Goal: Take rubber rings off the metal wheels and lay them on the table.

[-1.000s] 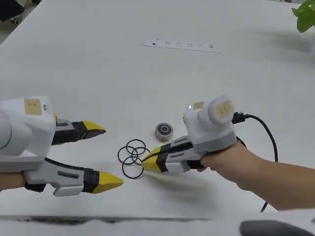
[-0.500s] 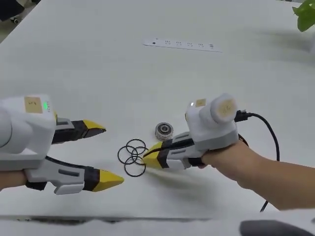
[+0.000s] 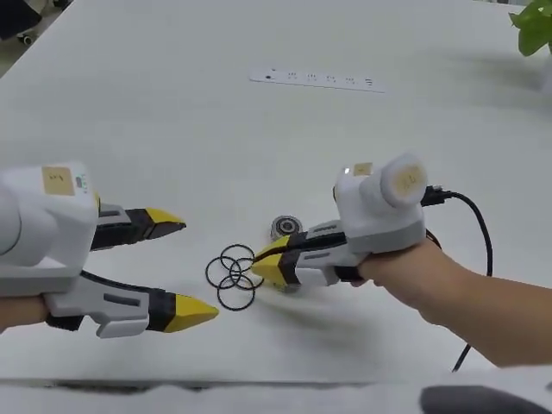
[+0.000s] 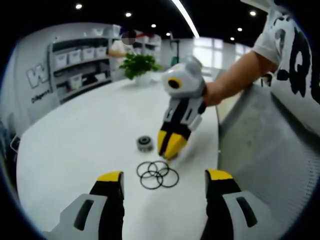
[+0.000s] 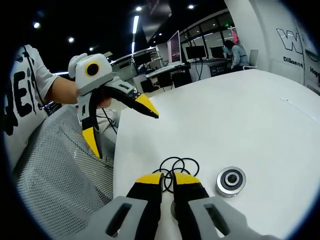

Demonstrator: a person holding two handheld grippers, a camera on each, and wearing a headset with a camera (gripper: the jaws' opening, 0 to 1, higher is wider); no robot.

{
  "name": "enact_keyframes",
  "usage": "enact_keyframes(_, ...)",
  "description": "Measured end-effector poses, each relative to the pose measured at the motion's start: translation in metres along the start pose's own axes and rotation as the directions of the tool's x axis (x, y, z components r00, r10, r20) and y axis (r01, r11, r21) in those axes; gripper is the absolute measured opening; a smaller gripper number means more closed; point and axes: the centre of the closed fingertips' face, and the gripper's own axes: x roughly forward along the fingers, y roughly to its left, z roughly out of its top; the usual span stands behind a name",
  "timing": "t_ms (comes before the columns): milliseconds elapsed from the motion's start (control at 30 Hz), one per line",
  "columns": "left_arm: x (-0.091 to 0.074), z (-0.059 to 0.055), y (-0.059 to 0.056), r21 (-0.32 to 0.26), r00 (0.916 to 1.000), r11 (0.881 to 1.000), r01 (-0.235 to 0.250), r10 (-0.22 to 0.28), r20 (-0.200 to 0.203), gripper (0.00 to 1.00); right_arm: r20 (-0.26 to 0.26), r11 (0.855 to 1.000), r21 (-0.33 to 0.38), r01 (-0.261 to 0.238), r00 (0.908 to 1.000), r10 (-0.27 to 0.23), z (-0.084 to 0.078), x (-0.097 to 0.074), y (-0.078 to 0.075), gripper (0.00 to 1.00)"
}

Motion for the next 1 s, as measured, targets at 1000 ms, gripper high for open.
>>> enact_keyframes(1000,-0.009,0.028,0.019,0.048,0.9986,0.998,-0.041,0.039,0.036,0.67,0.128,0.996,-0.026,0.086,0.9883,-0.082,0.041,-0.049,-0.011,0.16)
